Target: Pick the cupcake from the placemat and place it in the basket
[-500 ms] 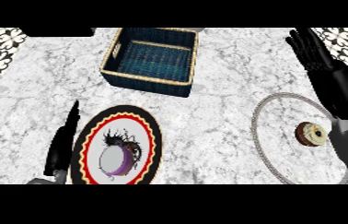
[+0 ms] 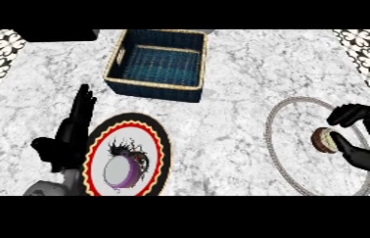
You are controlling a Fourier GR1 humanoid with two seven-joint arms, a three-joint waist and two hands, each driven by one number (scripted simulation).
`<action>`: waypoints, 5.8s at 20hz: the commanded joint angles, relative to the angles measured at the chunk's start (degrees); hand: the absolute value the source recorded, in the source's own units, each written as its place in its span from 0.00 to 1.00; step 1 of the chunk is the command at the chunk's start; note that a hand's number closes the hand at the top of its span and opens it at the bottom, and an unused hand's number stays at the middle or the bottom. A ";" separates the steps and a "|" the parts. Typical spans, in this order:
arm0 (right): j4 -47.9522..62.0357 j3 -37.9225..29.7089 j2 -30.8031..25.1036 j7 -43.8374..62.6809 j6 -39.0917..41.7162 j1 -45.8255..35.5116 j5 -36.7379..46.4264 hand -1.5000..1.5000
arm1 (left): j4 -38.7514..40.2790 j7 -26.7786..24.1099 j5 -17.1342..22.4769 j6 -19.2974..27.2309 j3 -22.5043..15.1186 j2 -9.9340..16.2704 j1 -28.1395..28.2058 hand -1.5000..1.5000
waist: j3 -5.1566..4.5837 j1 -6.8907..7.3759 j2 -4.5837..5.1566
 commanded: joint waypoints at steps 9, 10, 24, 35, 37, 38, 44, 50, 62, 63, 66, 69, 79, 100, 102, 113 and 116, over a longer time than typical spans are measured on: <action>-15.34 -4.85 -1.47 20.51 -28.77 14.54 23.03 0.00 | -6.11 0.99 1.70 -0.51 0.70 -1.07 1.51 0.50 | -0.46 -0.88 -0.06; -16.34 -6.80 -3.93 24.08 -29.01 14.49 24.15 0.00 | -6.53 0.27 1.12 -0.44 0.48 -1.07 1.57 0.50 | -0.47 -0.62 0.00; -31.05 -16.52 -29.08 57.66 2.63 16.50 10.33 0.00 | -6.34 -3.11 3.15 -5.56 2.67 -0.45 4.12 0.50 | -0.16 1.46 0.57; -29.62 -11.30 -22.87 67.83 8.50 8.49 19.07 0.00 | -5.68 0.51 -1.75 -4.58 2.13 -4.02 2.06 0.50 | -0.05 1.87 0.64; -26.50 -11.10 -21.26 65.49 10.47 7.36 21.88 0.00 | -7.31 3.28 -1.86 -4.34 2.80 -4.24 0.69 0.50 | -0.03 1.90 0.65; -25.13 -9.18 -20.19 65.28 10.37 6.96 23.69 0.00 | -7.14 2.80 -2.68 -3.96 2.22 -5.02 0.46 0.50 | -0.03 1.99 0.68; -22.78 -8.26 -11.99 60.11 10.46 6.92 31.05 0.00 | -6.52 -2.43 -4.09 -5.76 1.76 -7.78 6.24 0.50 | -0.03 1.90 0.64; -18.29 -8.42 -5.47 48.28 8.93 11.29 39.07 0.00 | -7.65 2.83 -4.40 -7.33 5.16 -6.31 2.40 0.50 | -0.01 1.62 0.60; -15.06 -7.28 4.20 47.62 8.04 6.84 51.99 0.00 | -7.17 4.16 -4.49 -12.17 9.58 -7.60 1.71 0.50 | -0.04 1.76 0.62; -12.29 -8.39 3.59 44.66 7.88 6.98 51.95 0.00 | -8.55 8.11 -5.03 -10.76 10.24 -7.16 -0.73 0.50 | -0.03 1.73 0.62; -12.13 -3.73 7.96 47.68 6.66 4.51 56.26 0.00 | -7.00 3.61 -8.38 -10.00 7.41 -10.16 2.07 0.50 | -0.03 1.83 0.64; -14.07 -4.81 9.40 47.29 7.30 7.23 57.78 0.00 | -7.56 5.30 -6.07 -12.54 11.33 -8.53 0.86 0.50 | -0.04 1.66 0.61; -5.25 -8.61 11.07 41.34 9.09 3.83 61.51 0.00 | -12.51 7.44 -10.66 -10.76 8.92 -13.03 3.75 0.50 | -0.03 1.83 0.61; 12.58 -12.65 13.10 30.56 4.93 -2.29 67.32 0.00 | -8.85 4.79 -10.94 -16.92 13.55 -13.61 2.82 0.50 | -0.03 1.85 0.64; 9.88 -10.92 14.44 33.32 6.49 -2.79 68.36 0.00 | -7.56 3.03 -12.69 -15.60 12.09 -15.58 3.46 0.50 | -0.03 1.84 0.64; 13.90 -7.44 11.95 23.62 4.39 -1.44 73.43 1.00 | -8.97 6.43 -12.10 -16.66 13.25 -15.16 1.86 0.50 | -0.03 1.79 0.63; 11.04 -5.61 14.80 26.44 3.13 -1.72 75.48 1.00 | -10.54 4.92 -12.80 -16.01 13.08 -15.85 4.65 0.50 | -0.04 1.82 0.61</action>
